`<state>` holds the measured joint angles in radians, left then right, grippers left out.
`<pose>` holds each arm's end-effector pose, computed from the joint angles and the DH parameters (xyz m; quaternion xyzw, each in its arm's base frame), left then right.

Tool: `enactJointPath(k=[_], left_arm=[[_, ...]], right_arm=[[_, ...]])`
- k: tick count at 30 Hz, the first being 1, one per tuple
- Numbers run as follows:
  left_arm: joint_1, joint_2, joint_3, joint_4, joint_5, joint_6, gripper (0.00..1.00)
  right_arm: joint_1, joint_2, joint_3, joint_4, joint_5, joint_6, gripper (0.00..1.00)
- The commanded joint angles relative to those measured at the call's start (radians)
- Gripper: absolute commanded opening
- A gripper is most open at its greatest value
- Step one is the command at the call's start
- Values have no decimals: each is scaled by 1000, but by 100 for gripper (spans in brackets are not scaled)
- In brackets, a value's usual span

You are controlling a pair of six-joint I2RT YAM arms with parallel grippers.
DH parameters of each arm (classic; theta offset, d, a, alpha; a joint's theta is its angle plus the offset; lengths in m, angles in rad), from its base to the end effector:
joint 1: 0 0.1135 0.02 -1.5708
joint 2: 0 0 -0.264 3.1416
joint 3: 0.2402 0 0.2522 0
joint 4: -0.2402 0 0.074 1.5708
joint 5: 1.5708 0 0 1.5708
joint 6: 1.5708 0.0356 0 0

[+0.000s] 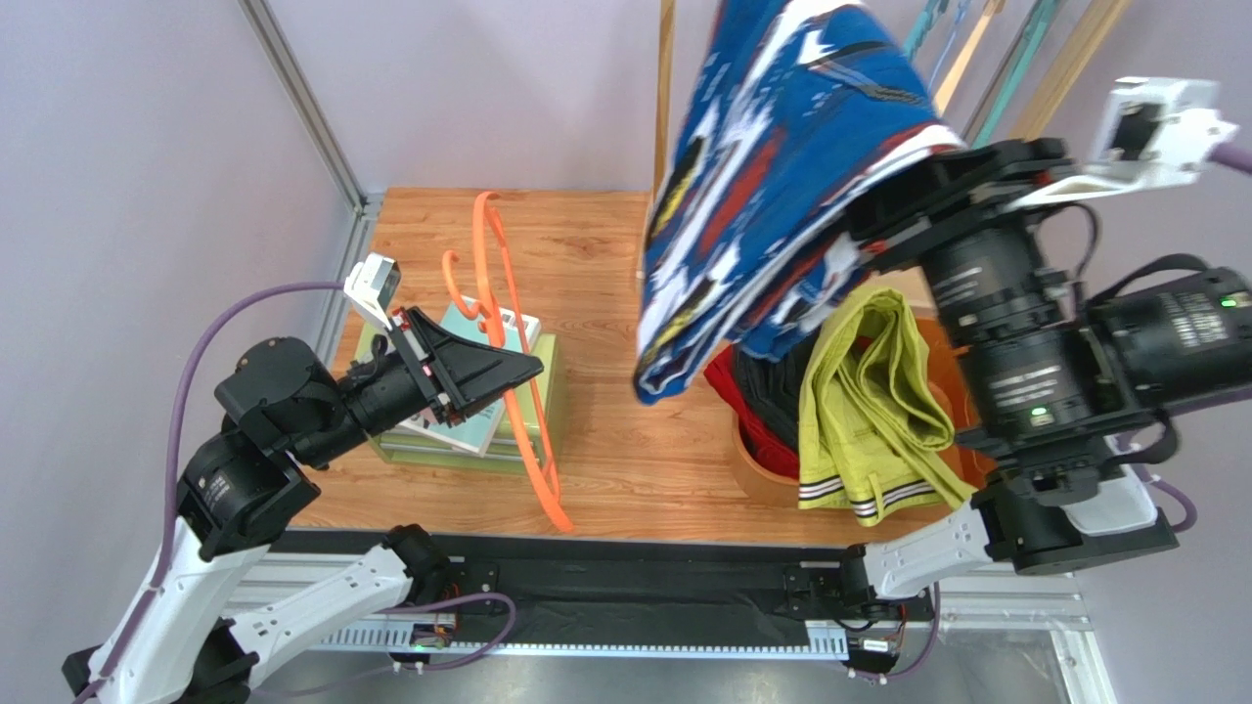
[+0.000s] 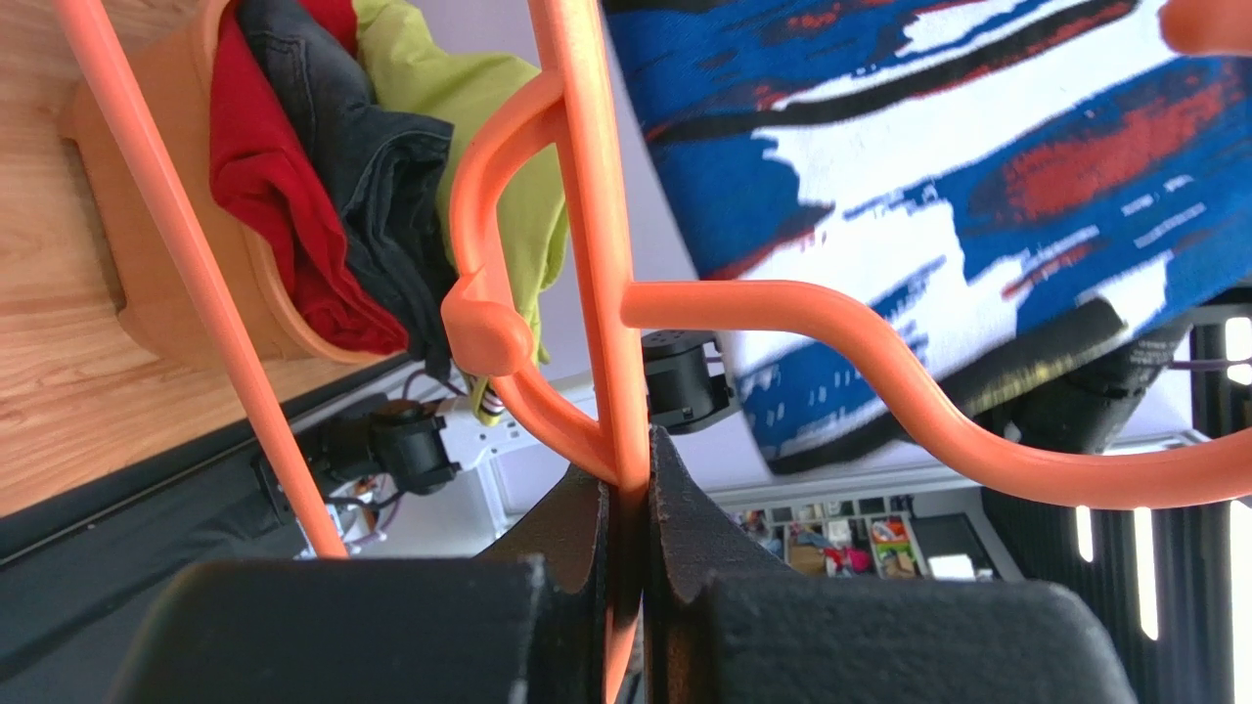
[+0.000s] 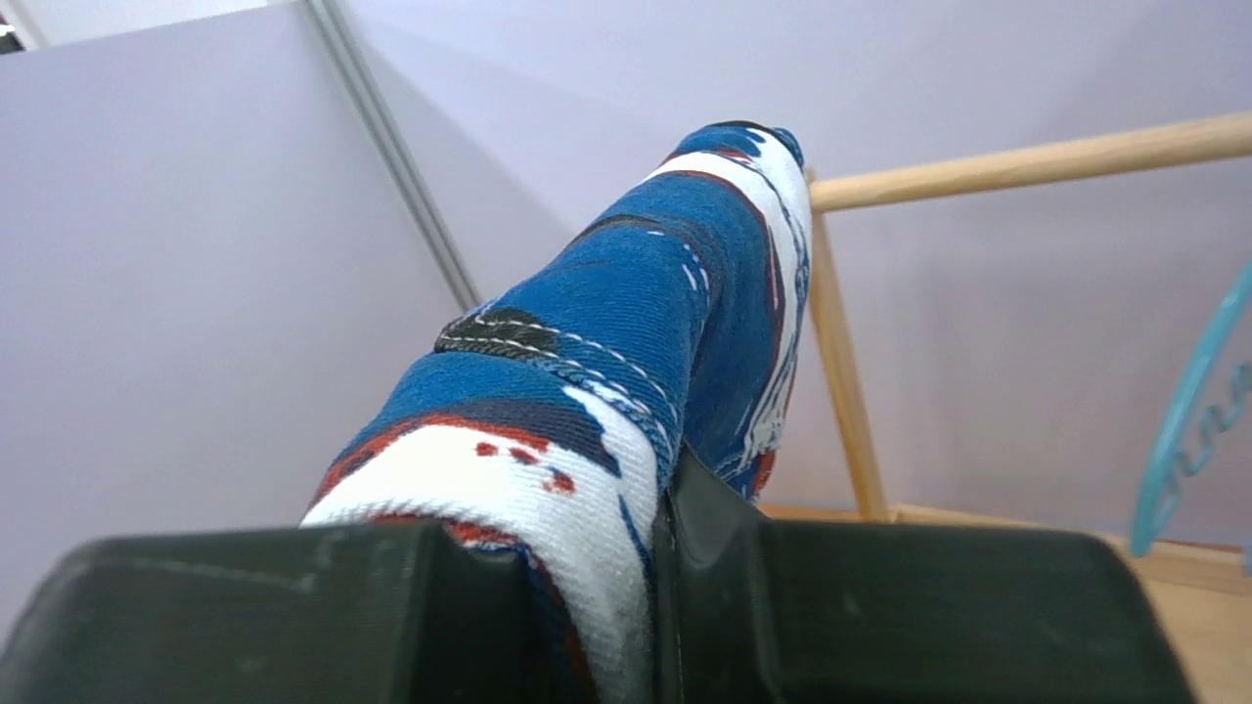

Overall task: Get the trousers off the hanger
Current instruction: Remove the trousers from the hanger, then place the trousers into the basket

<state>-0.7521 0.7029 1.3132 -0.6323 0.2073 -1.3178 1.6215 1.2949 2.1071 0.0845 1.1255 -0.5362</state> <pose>0.0634 -0.0694 0.4713 -0.1290 0.7029 -0.6358 0.2915 0.0256 0.1303 0.6564 -0.0087 0.5759 0.2611 0.7746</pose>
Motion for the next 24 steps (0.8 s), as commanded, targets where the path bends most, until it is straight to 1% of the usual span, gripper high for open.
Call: enactJointPath(k=[1,3,4,5,7,8,9,11,12,15,16,18,22,24], left_arm=[[0,12,46,16,3,55,0],[0,44,67,16,40,74,0],[0,59,80,16,47,77,0],[0,64,84,19,55,78,0],[0,73,90,28,53,83,0],[0,76,93,37,53,83,0],[0,84,103,39,55,83,0],[0,115,119,40,81,86,0],[0,127,138,39,92,91,0],[0,164,162,43,115,91,0],[-1,171,165,48,115,92,0],[0,179,173,49,115,94,0],[0,201,179,52,133,91,0],[0,205,182,56,136,89,0]], right_arm=[[-5,-66,50,118,-35,-255,0],[-5,-118,41,89,2,-332,0],[-5,-143,7,75,29,-353,0],[-5,-202,-16,63,43,-384,0],[-5,-267,-85,22,88,-390,0],[-6,-329,-99,-8,98,-365,0],[-5,-357,-108,-111,109,-338,0],[-5,-428,-125,-208,144,-262,0],[-5,-443,-121,-318,160,-233,0],[-5,-491,-133,-464,253,-196,0],[-5,-503,-140,-489,304,-193,0],[-5,-537,-160,-537,341,-197,0],[-5,-605,-193,-525,427,-234,0],[-6,-638,-222,-528,434,-226,0]])
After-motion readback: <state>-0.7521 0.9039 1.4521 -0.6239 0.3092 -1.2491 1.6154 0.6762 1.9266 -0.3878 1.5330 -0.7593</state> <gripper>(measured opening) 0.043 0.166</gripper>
